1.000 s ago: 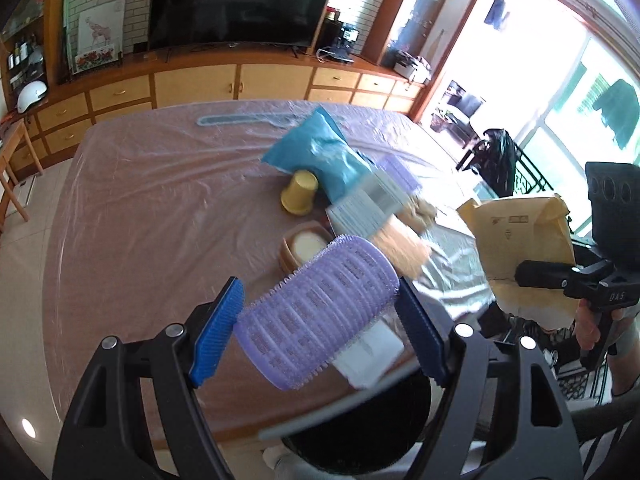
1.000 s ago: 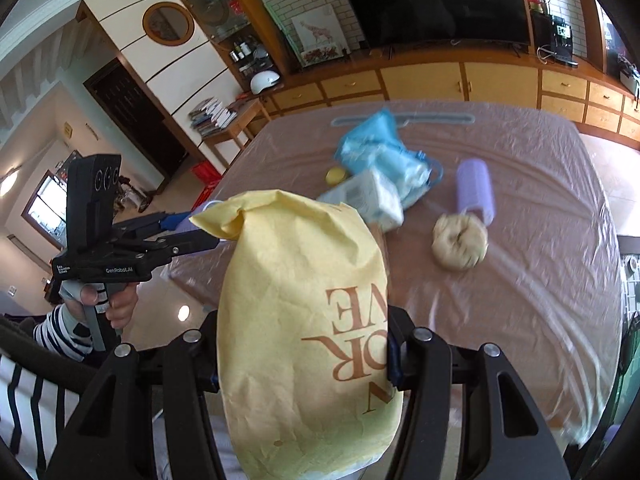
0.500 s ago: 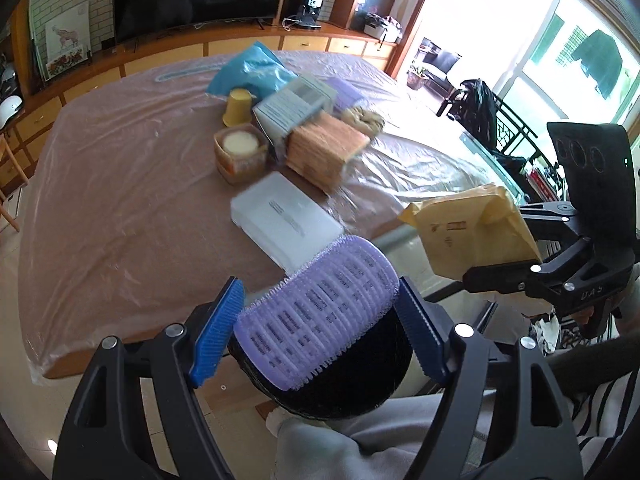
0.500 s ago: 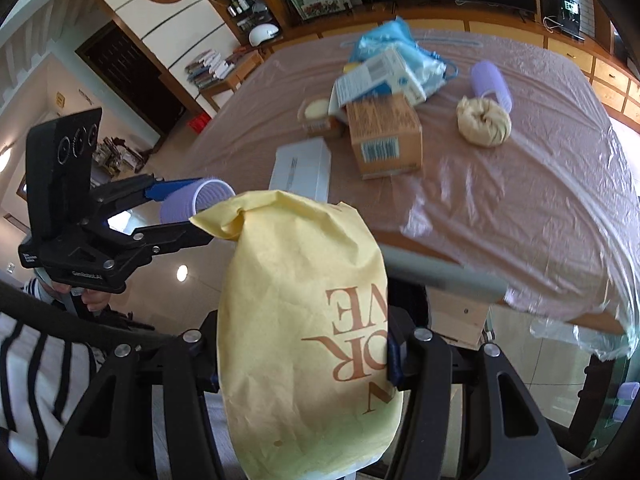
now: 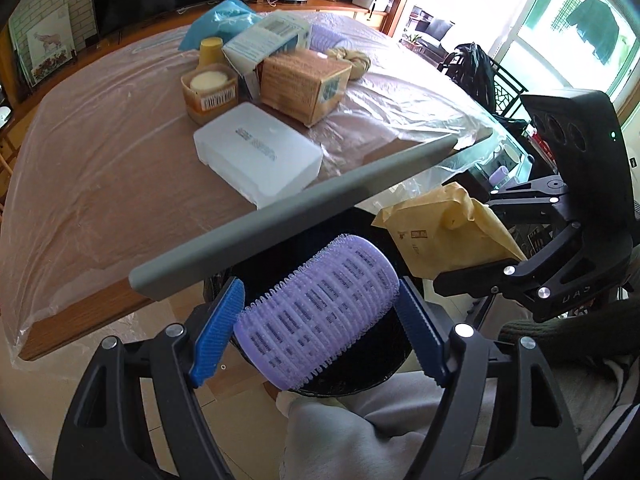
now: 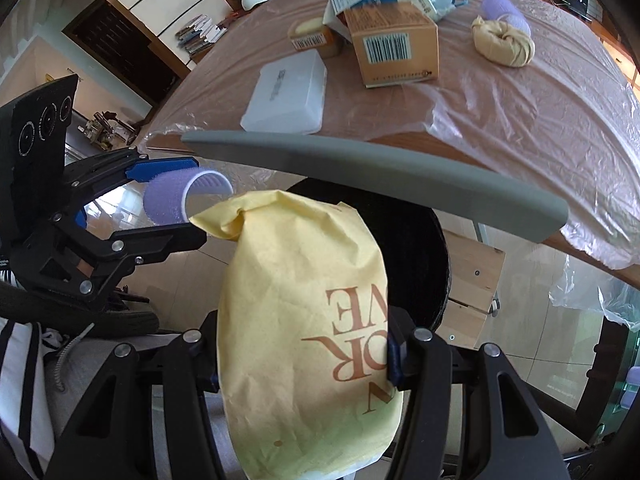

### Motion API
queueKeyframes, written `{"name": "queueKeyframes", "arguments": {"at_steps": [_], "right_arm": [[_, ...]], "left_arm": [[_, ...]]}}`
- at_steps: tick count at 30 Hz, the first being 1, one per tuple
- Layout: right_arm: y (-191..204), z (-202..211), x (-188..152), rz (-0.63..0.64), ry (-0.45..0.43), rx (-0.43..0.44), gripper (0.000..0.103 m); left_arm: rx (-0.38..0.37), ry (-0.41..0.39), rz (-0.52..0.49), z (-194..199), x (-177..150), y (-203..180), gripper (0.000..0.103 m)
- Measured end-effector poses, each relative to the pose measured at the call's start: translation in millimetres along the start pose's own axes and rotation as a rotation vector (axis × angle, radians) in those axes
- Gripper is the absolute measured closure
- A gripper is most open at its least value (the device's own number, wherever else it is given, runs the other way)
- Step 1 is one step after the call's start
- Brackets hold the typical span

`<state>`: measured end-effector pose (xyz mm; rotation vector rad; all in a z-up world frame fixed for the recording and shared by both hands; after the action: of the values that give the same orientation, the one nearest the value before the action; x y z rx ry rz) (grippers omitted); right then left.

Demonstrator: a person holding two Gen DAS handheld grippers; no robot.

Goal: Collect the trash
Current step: 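Carry the yellow bag and lavender roller over the black trash bin with both tools, then open both tools to drop the yellow bag and roller into the bin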

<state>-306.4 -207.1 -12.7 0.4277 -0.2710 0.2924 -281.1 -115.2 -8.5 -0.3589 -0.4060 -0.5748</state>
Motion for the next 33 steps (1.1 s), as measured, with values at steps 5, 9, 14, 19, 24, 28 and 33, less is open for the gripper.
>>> {"name": "queueKeyframes", "arguments": {"at_steps": [5,9,14,19,24,28,33], "right_arm": [[0,-15,-3,0.000,0.022,-0.022,0.048],[0,-25,-5,-0.016,0.029,-0.025,0.048],[-9,-33,-8,-0.072,0.031,-0.006,0.048],[-21,-44,-9,-0.125,0.042,-0.006,0.048],[-22,-53,-6,-0.168,0.065,-0.016,0.048],[-28,-61,-7,-0.205,0.075,-0.008,0.048],[-32,-69,-4,-0.244,0.080,-0.016,0.048]], "left_arm": [[0.010,0.024,-0.006,-14,-7,3,0.025],[0.014,0.037,-0.001,-23,-11,5,0.025],[0.017,0.055,-0.004,-32,-16,6,0.025],[0.022,0.076,-0.017,-42,-19,3,0.025],[0.026,0.095,-0.029,-52,-19,-1,0.025],[0.030,0.110,-0.039,-60,-21,0,0.025],[0.034,0.125,-0.049,-67,-21,1,0.025]]}}
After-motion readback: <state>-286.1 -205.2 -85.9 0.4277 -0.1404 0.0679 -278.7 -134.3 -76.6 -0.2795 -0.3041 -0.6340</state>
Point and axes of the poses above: each gripper's, at about its wrist camera, not at the fingertips, and z roughly against the way its jaws point, y to its left, x to its top, the point moved 3 cm from there along -z, roughly the way its jaws point, and after that the axes turned 2 degrees about -x, right-handed, at the moved point
